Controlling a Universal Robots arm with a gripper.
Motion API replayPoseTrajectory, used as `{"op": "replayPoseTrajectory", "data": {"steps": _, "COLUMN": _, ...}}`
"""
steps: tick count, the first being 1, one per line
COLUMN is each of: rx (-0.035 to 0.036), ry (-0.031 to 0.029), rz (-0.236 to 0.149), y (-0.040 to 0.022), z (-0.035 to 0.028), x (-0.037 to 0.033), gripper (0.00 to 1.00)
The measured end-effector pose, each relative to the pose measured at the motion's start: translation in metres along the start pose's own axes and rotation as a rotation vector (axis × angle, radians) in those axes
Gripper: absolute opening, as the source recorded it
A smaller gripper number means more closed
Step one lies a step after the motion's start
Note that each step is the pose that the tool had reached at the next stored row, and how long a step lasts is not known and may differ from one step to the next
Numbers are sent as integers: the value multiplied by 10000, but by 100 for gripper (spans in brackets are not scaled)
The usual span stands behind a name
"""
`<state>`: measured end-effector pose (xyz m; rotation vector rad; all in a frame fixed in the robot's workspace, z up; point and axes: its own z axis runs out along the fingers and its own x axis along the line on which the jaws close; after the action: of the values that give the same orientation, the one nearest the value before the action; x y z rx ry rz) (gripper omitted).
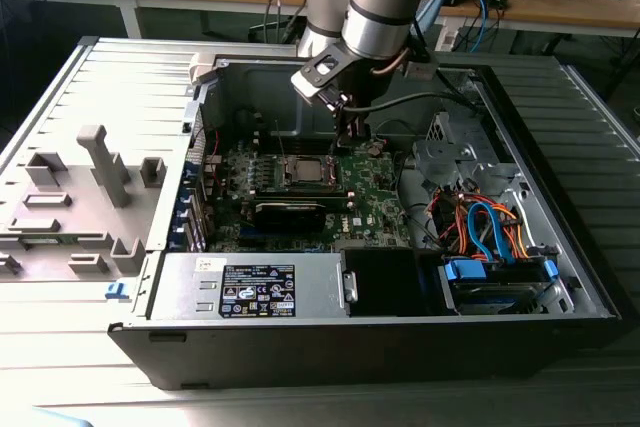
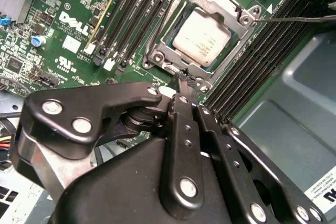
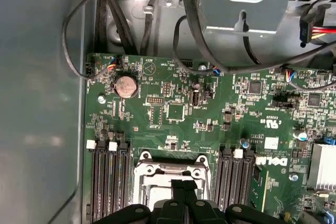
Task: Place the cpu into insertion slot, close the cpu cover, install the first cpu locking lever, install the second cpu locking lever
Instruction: 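Close the cpu cover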
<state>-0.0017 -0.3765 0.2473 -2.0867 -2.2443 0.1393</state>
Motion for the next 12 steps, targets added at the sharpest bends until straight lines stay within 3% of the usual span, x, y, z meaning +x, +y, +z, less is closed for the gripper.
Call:
{"op": "replayPoseTrajectory", "data": {"steps": 2, "rx": -1, "ry": 2, "rz": -1, "y": -40, "z": 25, "x": 4, "gripper": 11}}
{"op": "replayPoseTrajectory", "data": {"steps": 12, "rx": -1, "ry": 3, "rz": 0, "y": -76, "z": 41, "x": 7, "gripper": 11}}
